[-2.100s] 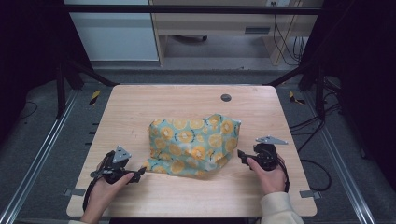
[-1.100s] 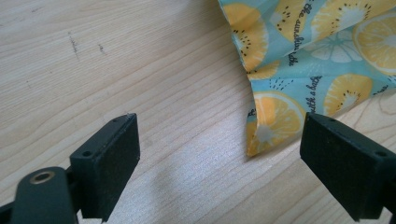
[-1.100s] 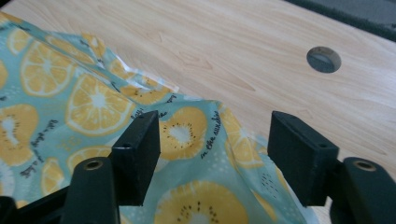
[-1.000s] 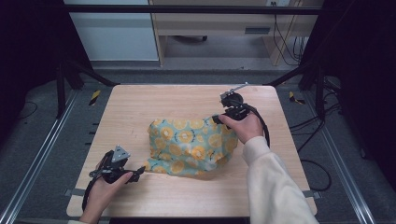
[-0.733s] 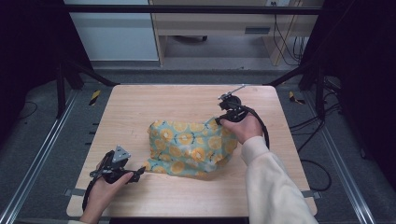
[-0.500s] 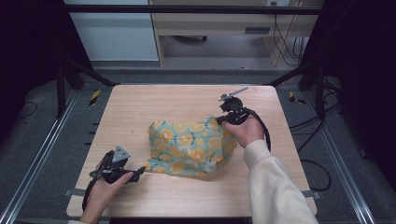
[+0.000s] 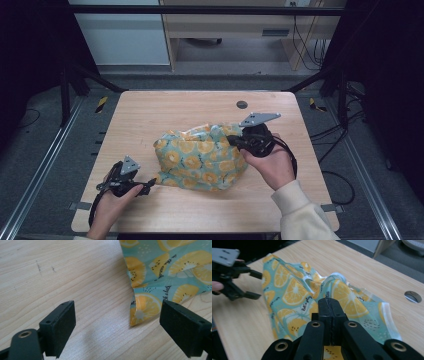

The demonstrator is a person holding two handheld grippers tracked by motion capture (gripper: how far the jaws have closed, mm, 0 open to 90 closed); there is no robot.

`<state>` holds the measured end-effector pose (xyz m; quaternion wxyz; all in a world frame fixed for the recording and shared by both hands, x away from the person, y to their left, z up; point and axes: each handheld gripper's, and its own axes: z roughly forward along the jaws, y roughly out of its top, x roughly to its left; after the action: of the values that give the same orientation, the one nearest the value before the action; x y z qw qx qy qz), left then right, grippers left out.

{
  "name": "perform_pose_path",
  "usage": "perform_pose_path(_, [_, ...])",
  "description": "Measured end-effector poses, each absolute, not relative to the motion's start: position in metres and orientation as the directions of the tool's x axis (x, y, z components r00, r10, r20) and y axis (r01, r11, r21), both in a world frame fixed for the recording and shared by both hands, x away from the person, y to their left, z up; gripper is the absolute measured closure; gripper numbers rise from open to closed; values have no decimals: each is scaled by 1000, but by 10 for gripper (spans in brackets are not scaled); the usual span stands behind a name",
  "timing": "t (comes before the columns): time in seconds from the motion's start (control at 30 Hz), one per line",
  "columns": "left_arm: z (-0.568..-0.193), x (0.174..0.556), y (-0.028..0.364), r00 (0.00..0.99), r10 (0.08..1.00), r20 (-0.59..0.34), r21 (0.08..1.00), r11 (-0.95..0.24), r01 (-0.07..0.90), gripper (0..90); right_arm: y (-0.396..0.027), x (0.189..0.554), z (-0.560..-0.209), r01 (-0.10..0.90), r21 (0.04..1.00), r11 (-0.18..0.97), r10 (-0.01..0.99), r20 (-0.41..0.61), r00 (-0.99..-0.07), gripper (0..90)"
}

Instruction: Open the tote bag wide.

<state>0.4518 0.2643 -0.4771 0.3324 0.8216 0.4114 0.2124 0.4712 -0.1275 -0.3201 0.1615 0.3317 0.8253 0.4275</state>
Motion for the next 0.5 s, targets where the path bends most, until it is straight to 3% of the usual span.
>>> perform_pose_path(0.5, [-473, 451, 267, 569, 820, 59, 730, -424, 535, 135, -124, 429, -324, 344, 835, 430, 637, -10, -771, 899])
